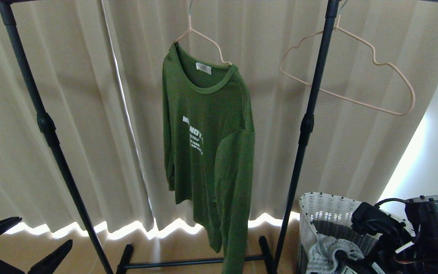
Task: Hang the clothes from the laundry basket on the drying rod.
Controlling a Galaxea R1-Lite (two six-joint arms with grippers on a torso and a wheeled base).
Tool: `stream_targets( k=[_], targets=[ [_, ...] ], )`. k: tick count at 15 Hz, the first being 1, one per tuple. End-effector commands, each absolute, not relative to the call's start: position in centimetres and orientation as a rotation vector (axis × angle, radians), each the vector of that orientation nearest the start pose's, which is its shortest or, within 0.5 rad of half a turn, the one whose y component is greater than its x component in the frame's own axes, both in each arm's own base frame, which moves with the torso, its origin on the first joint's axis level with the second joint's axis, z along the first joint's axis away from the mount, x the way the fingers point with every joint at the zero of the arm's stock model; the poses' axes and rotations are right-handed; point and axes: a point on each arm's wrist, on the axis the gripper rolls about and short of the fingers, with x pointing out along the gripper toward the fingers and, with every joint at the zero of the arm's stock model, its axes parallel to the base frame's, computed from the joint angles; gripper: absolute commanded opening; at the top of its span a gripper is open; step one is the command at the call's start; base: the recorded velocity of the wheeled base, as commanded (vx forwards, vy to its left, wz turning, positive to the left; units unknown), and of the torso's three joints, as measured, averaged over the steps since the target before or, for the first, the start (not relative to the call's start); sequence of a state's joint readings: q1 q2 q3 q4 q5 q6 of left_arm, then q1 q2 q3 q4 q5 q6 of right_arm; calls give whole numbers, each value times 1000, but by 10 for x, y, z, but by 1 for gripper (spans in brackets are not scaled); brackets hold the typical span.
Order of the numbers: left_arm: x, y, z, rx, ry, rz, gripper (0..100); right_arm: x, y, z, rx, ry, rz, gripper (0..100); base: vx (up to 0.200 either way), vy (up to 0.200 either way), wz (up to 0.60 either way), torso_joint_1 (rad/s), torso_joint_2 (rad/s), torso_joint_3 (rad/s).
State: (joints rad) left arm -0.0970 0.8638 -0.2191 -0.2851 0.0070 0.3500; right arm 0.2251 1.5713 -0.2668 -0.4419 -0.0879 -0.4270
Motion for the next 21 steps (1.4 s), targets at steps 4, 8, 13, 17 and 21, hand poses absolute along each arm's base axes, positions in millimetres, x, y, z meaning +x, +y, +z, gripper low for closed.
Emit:
stream_targets(
  k=[4, 8, 13, 17, 21],
  targets=[
    [84, -8, 148, 363, 328, -152, 100, 205, 43, 50, -577, 882, 246, 100, 0, 0, 0, 0, 0, 0],
    [84, -8, 148, 365, 328, -153, 100, 217, 44, 38, -620, 896, 166, 100, 0, 0, 0, 0, 0, 0],
    [84, -8, 149, 365, 327, -152, 100, 220, 45, 38, -614, 867, 160, 0, 0, 0, 0, 0, 0, 0],
    [83, -8, 149, 366, 321, -152, 100, 210, 43, 66, -593, 749, 139, 0, 0, 0, 0, 0, 0, 0],
    [81, -8, 147, 383, 319, -156, 100, 193, 41, 122, -544, 489, 88, 0, 0, 0, 0, 0, 0, 0]
  ],
)
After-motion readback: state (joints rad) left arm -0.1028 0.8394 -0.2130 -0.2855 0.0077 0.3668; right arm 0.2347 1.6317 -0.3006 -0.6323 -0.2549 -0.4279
